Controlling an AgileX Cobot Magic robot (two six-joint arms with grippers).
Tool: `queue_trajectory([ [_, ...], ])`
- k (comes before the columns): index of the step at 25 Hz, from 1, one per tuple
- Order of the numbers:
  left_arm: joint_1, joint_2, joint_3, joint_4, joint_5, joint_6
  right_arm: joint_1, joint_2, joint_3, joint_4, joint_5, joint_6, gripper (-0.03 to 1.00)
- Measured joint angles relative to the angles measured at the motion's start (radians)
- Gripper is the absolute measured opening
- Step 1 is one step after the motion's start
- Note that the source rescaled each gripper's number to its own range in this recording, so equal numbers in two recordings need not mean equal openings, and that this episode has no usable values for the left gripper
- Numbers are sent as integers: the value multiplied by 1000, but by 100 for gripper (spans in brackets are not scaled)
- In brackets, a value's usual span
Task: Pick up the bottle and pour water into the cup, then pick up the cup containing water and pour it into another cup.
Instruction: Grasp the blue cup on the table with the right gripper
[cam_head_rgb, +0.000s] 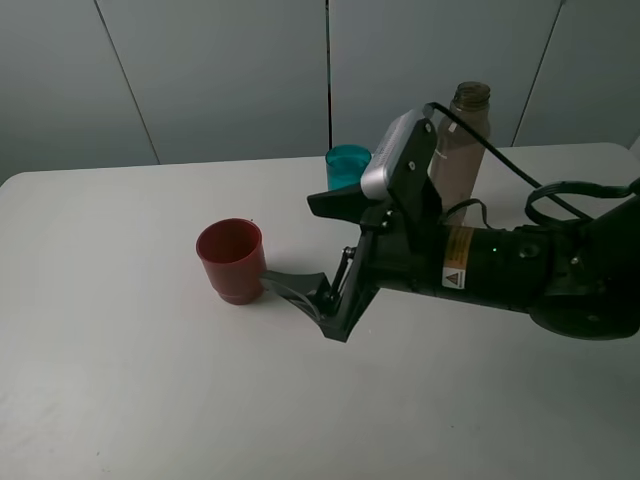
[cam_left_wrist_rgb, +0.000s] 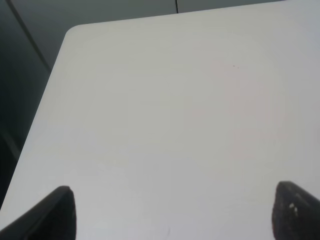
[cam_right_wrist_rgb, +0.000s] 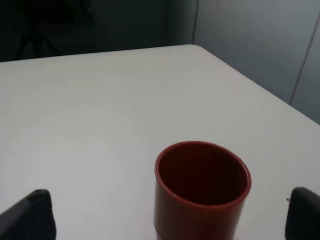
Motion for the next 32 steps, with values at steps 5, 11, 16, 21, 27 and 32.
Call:
queue_trajectory([
  [5, 0, 0, 0, 0, 0, 0, 0, 67, -2, 0, -50, -24, 99],
  [11, 0, 0, 0, 0, 0, 0, 0, 111, -36, 0, -104, 36, 100],
  [16, 0, 0, 0, 0, 0, 0, -2, 113, -67, 63, -104, 48, 100],
  [21, 0, 0, 0, 0, 0, 2, -78, 145, -105, 102, -97, 52, 100],
  [27, 0, 0, 0, 0, 0, 2, -156, 227, -168, 148, -84, 61, 100],
  [32, 0, 0, 0, 0, 0, 2, -192, 319, -228, 260, -69, 66, 100],
])
